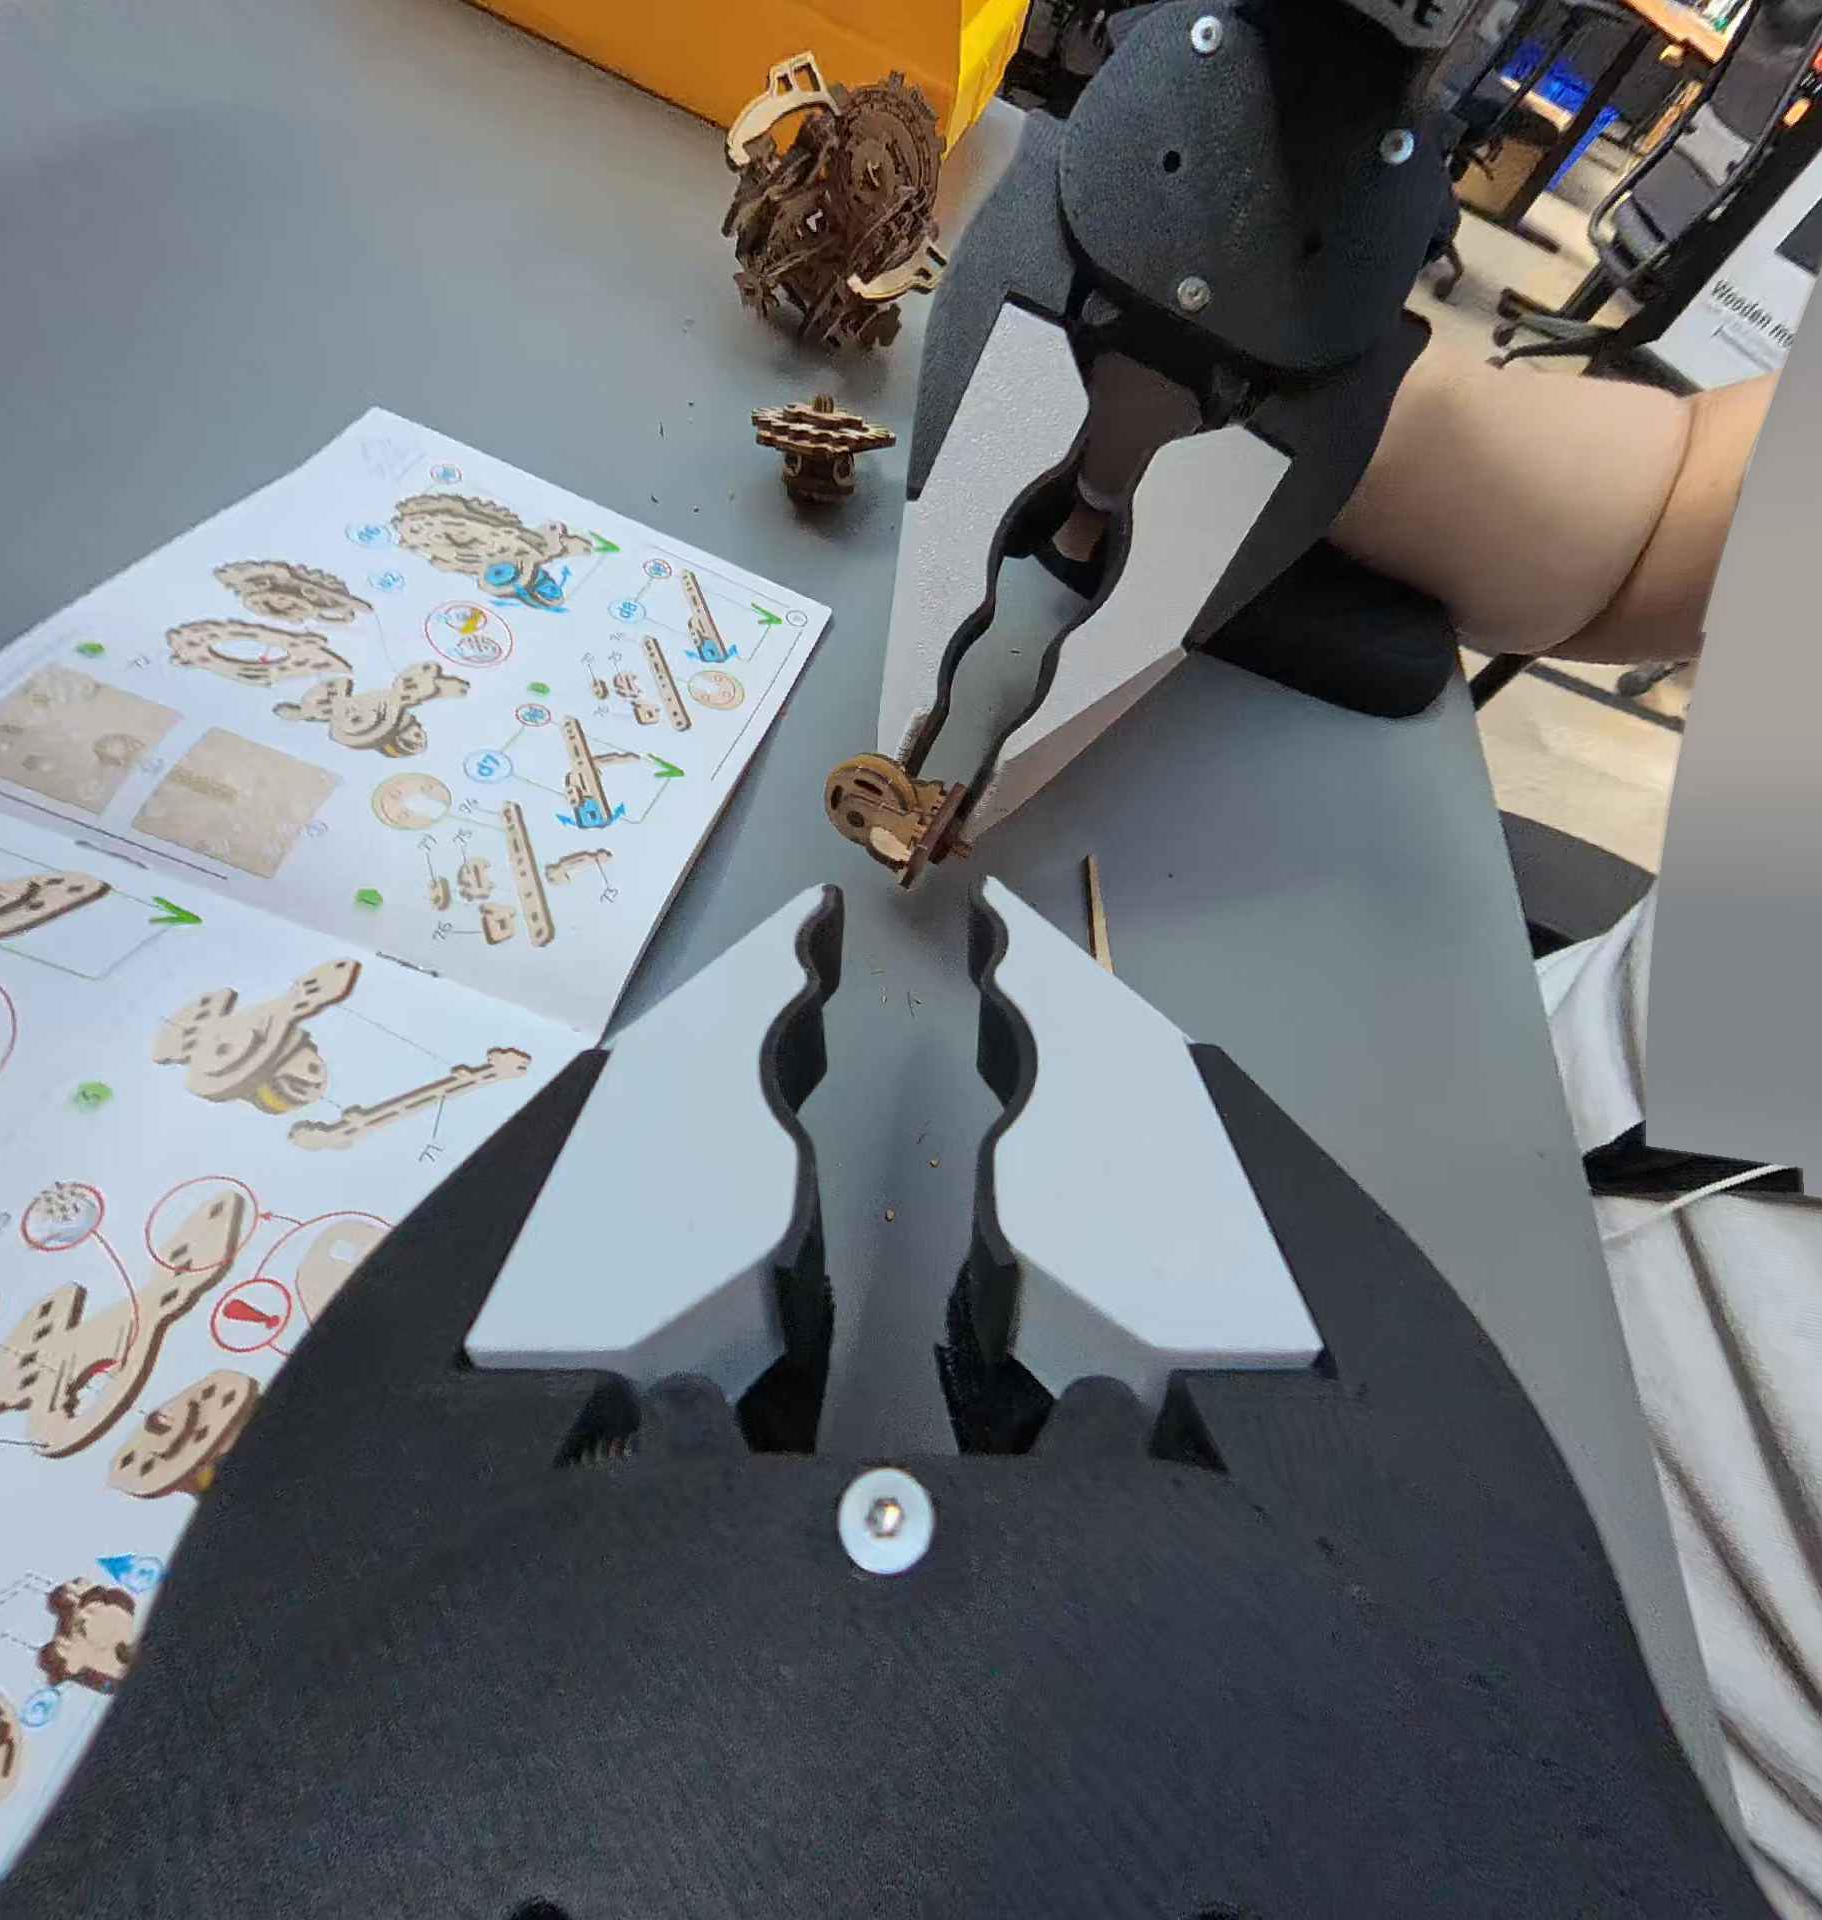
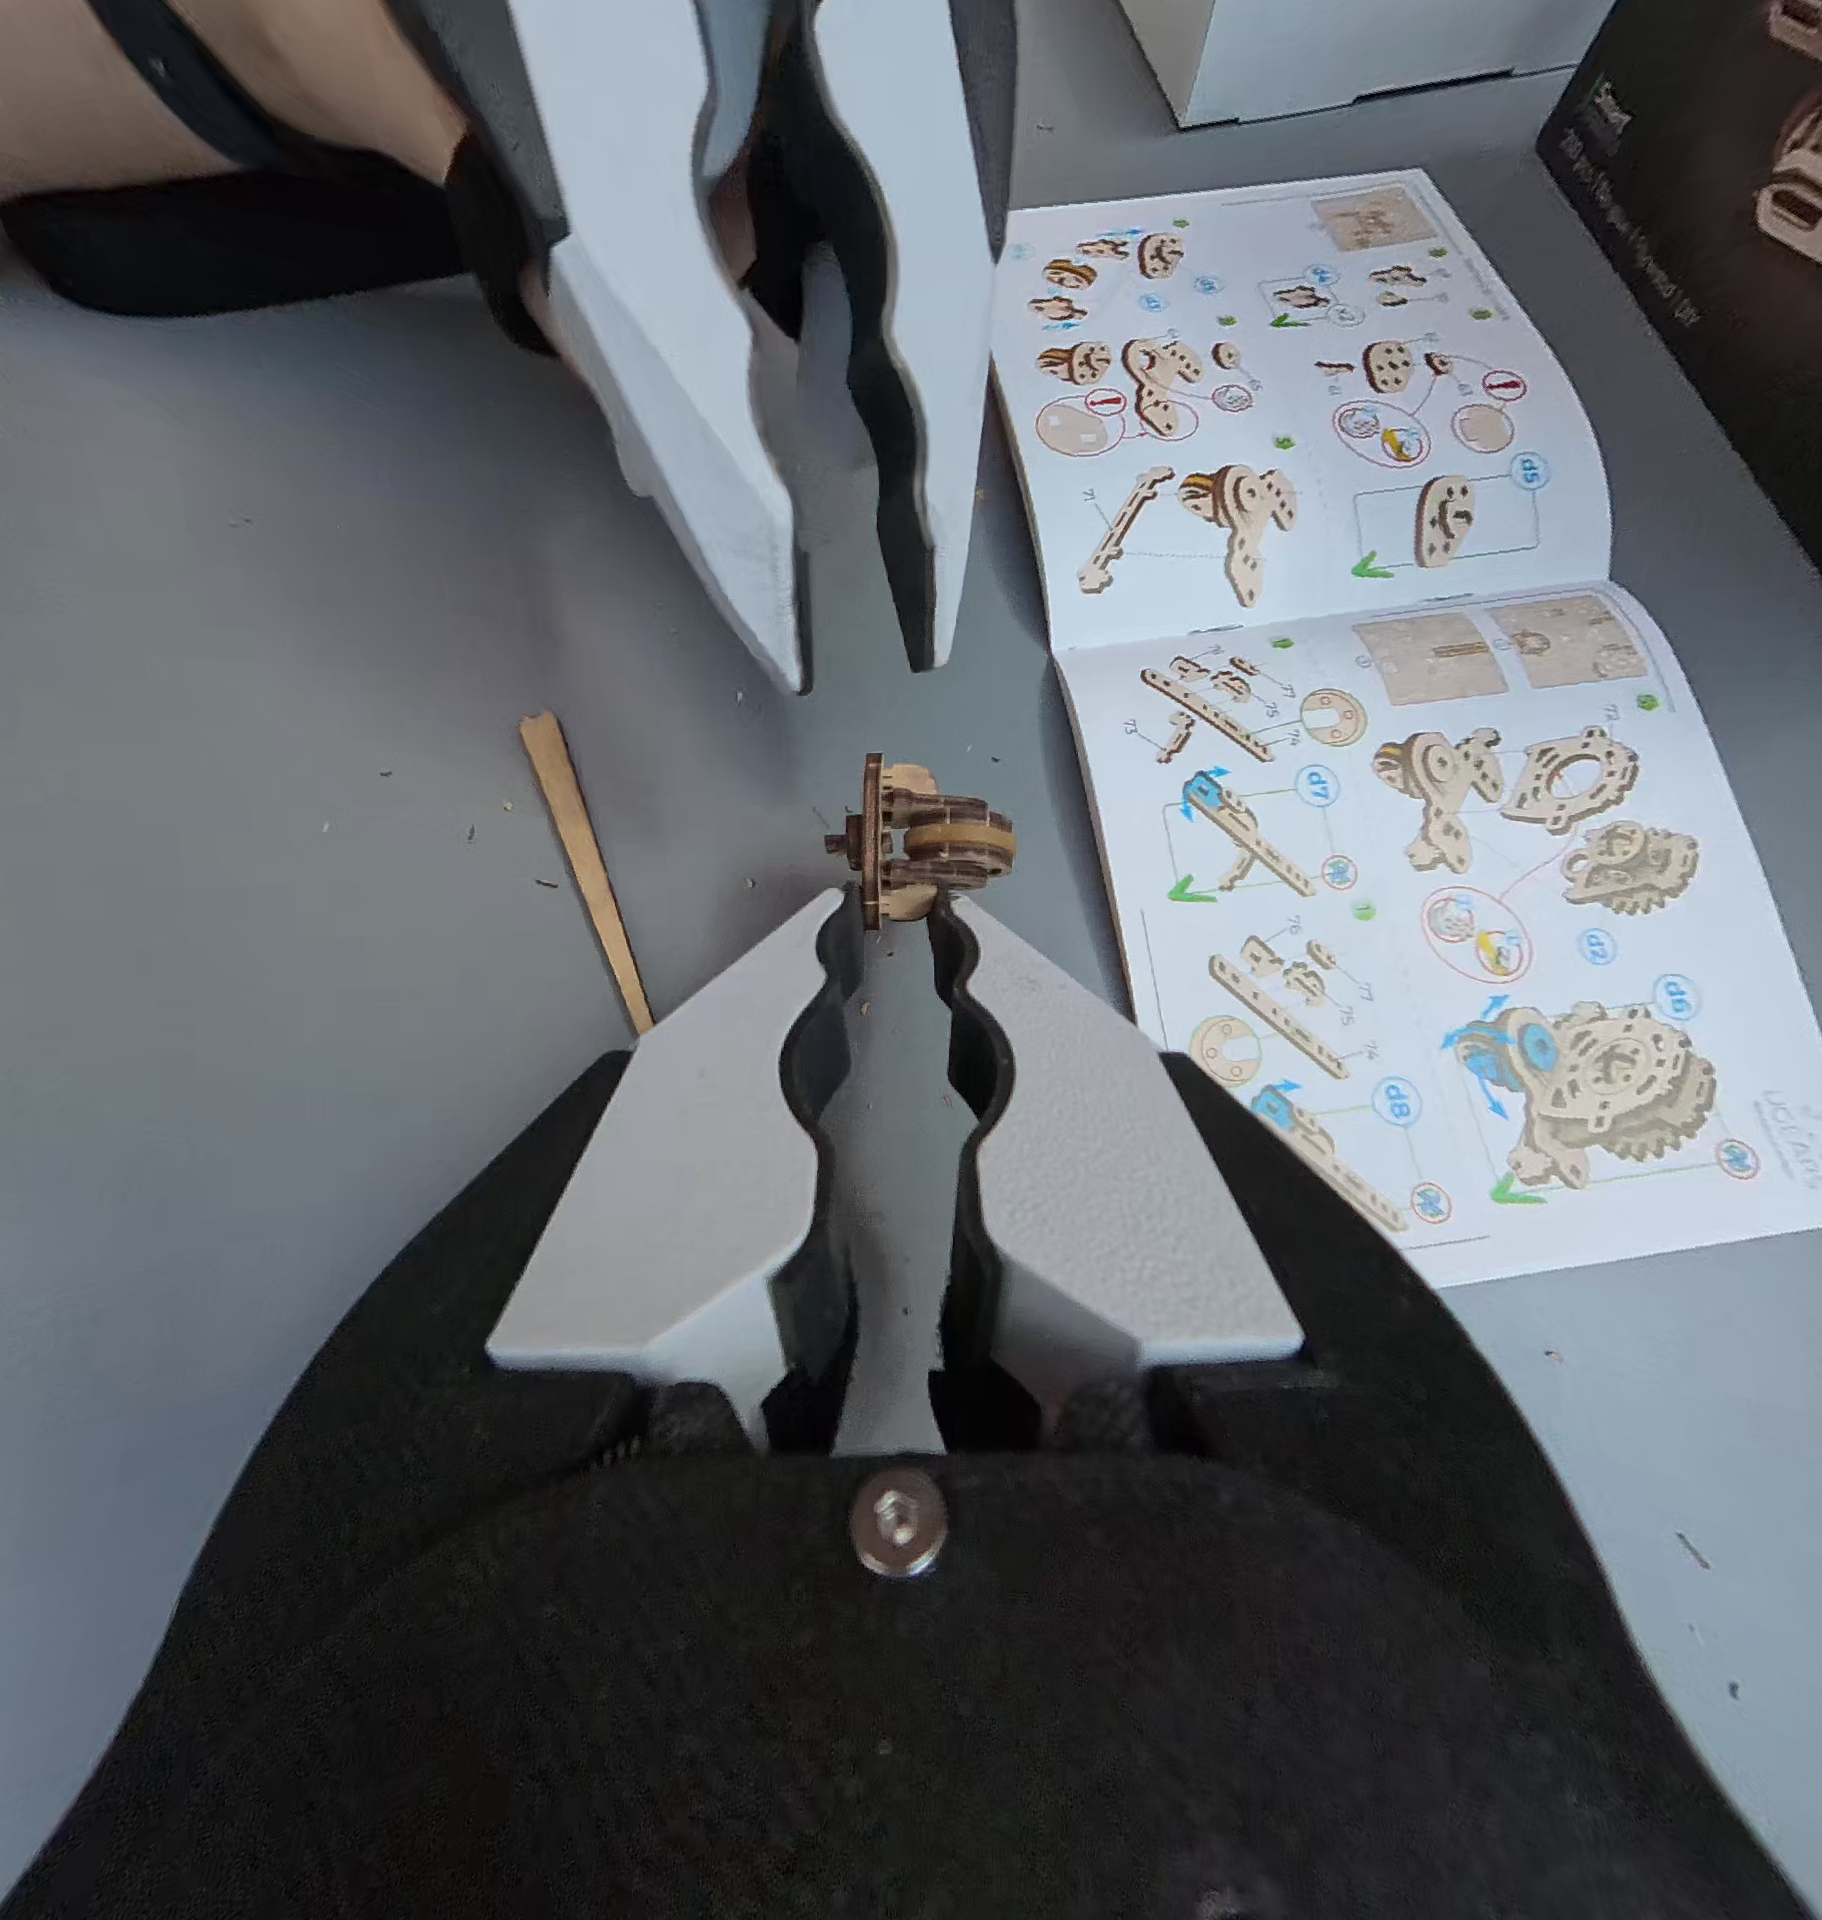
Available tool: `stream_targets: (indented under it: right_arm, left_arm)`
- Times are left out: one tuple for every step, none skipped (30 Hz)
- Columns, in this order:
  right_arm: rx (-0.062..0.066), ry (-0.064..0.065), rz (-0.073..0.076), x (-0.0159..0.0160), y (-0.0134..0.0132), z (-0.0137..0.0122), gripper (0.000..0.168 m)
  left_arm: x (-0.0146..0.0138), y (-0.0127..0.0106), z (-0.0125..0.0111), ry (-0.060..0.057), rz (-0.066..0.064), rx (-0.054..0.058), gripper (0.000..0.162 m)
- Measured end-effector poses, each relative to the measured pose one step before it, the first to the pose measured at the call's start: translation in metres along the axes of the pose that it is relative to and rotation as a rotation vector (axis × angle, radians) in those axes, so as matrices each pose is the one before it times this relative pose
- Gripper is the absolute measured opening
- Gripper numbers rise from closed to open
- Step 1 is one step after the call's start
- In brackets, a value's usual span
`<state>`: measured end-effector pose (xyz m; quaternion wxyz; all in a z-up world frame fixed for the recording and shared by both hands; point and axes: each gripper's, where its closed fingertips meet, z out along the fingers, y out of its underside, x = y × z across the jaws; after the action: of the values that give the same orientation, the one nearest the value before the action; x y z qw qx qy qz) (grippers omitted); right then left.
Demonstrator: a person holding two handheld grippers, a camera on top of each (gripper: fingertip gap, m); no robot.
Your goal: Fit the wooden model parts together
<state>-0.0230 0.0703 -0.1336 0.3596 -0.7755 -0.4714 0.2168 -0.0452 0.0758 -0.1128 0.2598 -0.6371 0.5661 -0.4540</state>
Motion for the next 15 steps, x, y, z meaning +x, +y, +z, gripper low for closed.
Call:
stream_targets:
  right_arm:
    - [0.0208,0.0005,0.0474,0.00199,-0.00312,-0.00120,0.011]
    - [0.0215,-0.0032,0.0508,0.00151,-0.00337,-0.00169,0.011]
    - [0.0246,-0.0046,0.0479,0.00104,-0.00387,-0.00178,0.011]
    - [0.0226,-0.0065,0.0405,0.00063,-0.00339,-0.00164,0.011]
    - [0.0174,-0.0046,0.0329,0.00045,-0.00243,-0.00134,0.011]
    - [0.0114,0.0001,0.0261,0.00093,-0.00145,-0.00087,0.011]
    - [0.0051,0.0003,0.0176,0.00057,-0.00057,-0.00052,0.011]
    - [0.0056,0.0031,0.0134,0.00058,-0.00060,-0.00031,0.011]
    - [0.0041,0.0047,0.0130,0.00089,-0.00041,-0.00024,0.011]
    - [0.0013,0.0074,0.0085,0.00122,0.00004,-0.00040,0.011]
    - [0.0030,0.0104,-0.0011,0.00182,-0.00019,-0.00082,0.011]
    - [0.0019,0.0022,-0.0052,0.00037,-0.00001,-0.00068,0.011]
    - [0.0003,-0.0012,-0.0036,-0.00025,0.00019,-0.00056,0.011]
    - [-0.0015,-0.0025,-0.0015,-0.00041,0.00055,-0.00036,0.011]
    - [-0.0020,0.0031,-0.0024,0.00036,0.00056,-0.00009,0.011]
  left_arm:
    - [0.00137,-0.00234,0.00327,-0.0408,0.0575,0.0003,0.030]
    - [0.00002,-0.00147,0.00320,-0.0513,0.0591,-0.0055,0.034]
    - [-0.00173,-0.00110,0.00312,-0.0626,0.0587,-0.0077,0.040]
    - [-0.00245,-0.00036,0.00291,-0.0653,0.0597,-0.0141,0.044]
    - [-0.00296,-0.00074,0.00212,-0.0652,0.0605,-0.0135,0.043]
    - [-0.00333,-0.00176,0.00167,-0.0619,0.0547,-0.0065,0.041]
    - [-0.00243,-0.00298,0.00132,-0.0487,0.0414,0.0023,0.039]
    - [-0.00029,-0.00339,0.00136,-0.0260,0.0249,0.0063,0.037]
    - [0.00124,-0.00244,0.00148,-0.0076,0.0090,0.0010,0.035]
    - [0.00129,-0.00091,0.00144,-0.0015,0.0012,-0.0048,0.033]
    - [0.00006,0.00015,0.00116,-0.0056,-0.0021,-0.0048,0.032]
    - [0.00003,0.00021,0.00060,-0.0024,-0.0025,-0.0014,0.030]
    - [0.00082,-0.00001,-0.00015,0.0047,-0.0012,0.0007,0.026]
    - [0.00012,-0.00027,-0.00052,0.0011,0.0014,0.0031,0.023]
    - [-0.00102,-0.00038,-0.00069,-0.0059,0.0013,0.0046,0.023]
